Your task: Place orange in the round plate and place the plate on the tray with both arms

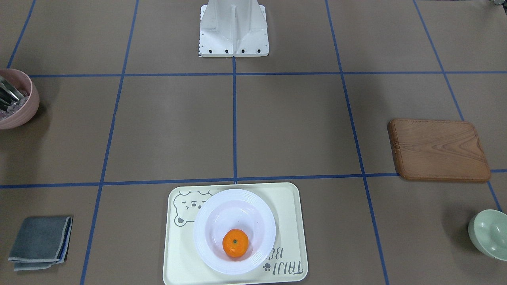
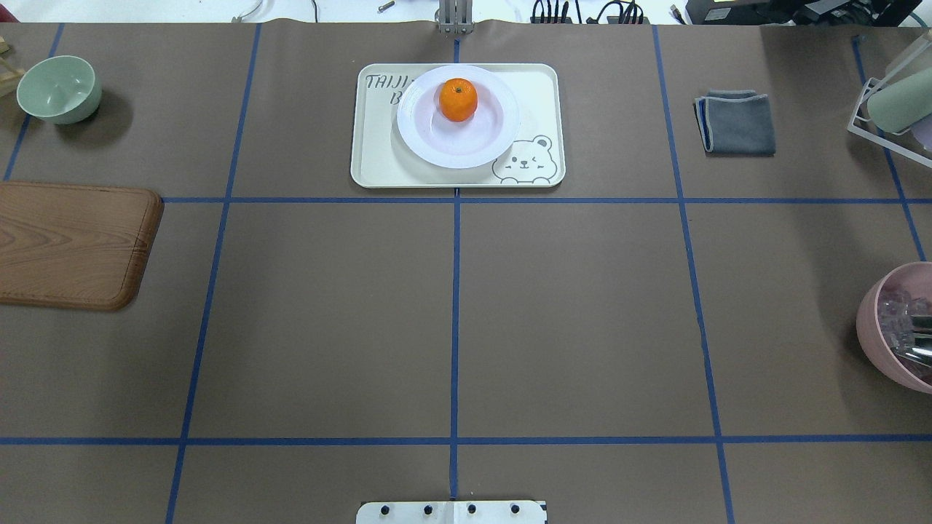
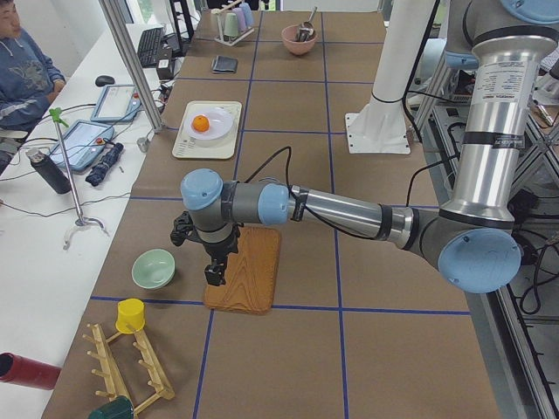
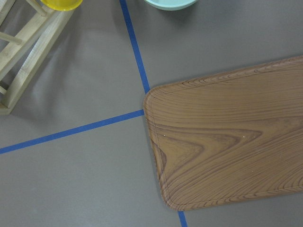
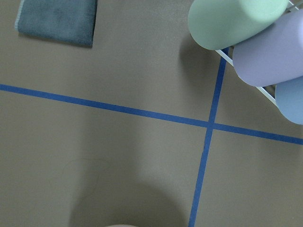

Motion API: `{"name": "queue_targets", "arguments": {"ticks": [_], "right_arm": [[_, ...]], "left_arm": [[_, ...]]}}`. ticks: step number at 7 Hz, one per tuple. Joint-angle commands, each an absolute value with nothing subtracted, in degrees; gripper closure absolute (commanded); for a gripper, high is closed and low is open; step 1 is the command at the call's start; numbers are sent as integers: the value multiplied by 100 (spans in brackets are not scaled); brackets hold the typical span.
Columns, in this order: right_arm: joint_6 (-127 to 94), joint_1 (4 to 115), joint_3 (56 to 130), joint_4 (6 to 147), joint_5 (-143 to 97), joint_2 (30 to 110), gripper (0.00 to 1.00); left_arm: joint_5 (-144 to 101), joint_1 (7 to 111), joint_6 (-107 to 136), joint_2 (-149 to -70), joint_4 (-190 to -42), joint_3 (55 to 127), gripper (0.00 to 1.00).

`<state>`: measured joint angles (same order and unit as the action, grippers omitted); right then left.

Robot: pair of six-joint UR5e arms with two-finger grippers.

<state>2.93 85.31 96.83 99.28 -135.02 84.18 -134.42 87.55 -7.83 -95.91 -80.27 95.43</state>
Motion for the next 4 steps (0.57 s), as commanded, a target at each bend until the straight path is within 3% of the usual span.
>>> {"name": "queue_targets", "arguments": {"ticks": [1,4], "right_arm": [[176,8499,9642,9923,-13570,8385,0],[219,8499,9537,9914,-13535,8271,0]], "left_arm": [[-13605,8754,-484,-9580,-8086,9545,2],[-13614,8745,-483,-9589,-8077,9633,2]]}}
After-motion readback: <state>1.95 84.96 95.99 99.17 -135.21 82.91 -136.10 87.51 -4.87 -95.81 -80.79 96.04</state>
